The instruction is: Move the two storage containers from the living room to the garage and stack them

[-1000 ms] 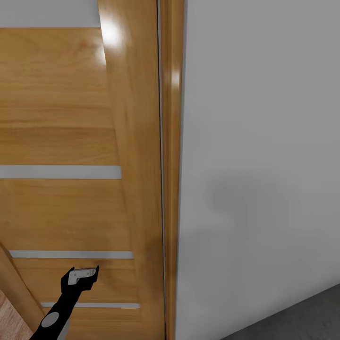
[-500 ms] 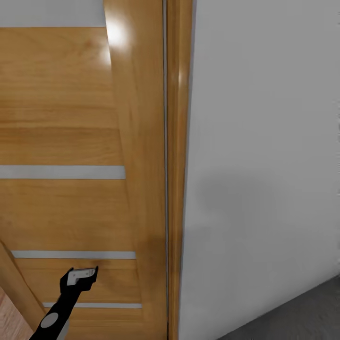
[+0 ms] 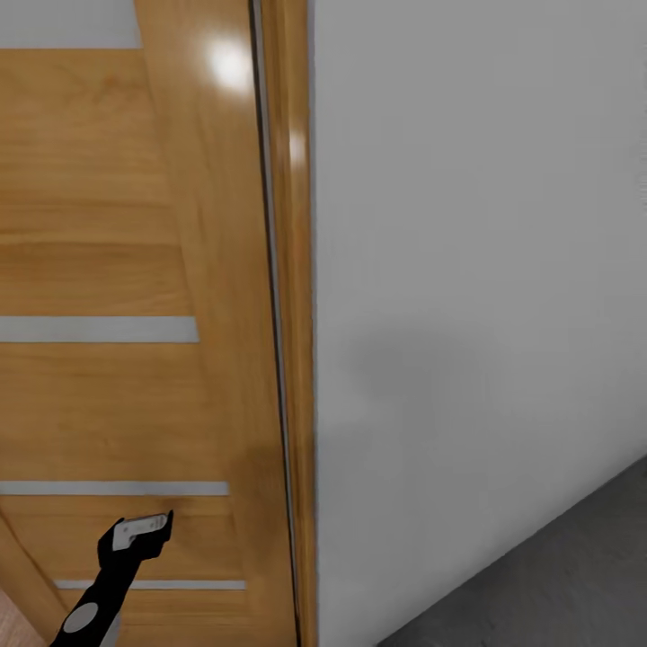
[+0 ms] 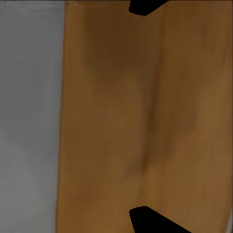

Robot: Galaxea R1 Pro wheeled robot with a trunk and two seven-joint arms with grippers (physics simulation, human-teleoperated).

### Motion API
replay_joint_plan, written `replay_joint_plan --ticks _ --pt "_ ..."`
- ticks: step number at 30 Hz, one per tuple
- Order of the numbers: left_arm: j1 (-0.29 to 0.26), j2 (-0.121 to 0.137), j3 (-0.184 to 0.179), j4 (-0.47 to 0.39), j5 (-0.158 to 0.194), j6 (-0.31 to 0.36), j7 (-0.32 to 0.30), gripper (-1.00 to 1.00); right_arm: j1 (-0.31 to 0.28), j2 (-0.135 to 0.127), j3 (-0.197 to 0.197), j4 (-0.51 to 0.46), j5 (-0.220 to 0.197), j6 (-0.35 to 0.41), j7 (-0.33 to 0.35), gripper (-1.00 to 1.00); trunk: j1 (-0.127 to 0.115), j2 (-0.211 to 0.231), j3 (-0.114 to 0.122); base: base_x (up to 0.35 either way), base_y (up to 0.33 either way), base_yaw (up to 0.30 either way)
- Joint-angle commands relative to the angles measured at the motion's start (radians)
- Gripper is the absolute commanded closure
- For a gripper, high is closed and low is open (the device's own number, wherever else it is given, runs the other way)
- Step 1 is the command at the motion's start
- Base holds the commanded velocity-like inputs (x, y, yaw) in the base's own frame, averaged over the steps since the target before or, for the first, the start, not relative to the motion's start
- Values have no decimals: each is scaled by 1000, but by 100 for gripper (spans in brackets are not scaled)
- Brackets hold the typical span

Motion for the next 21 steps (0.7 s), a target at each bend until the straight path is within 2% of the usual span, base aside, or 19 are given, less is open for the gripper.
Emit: replay_joint_plan --ticks 1,12,21 --pt "-15 -1 -78 -1 -4 -3 -12 -100 -1 0 -5 1 0 -3 6 -100 0 -1 -1 0 0 -147" --pt "-15 -1 -78 -1 -4 -3 -12 -100 -1 0 -5 1 1 -3 6 -100 0 -1 -1 23 0 -37" --pt "-15 -1 -78 -1 -4 -2 -13 -100 -1 1 -4 1 1 -3 6 -100 0 -1 -1 161 0 -1"
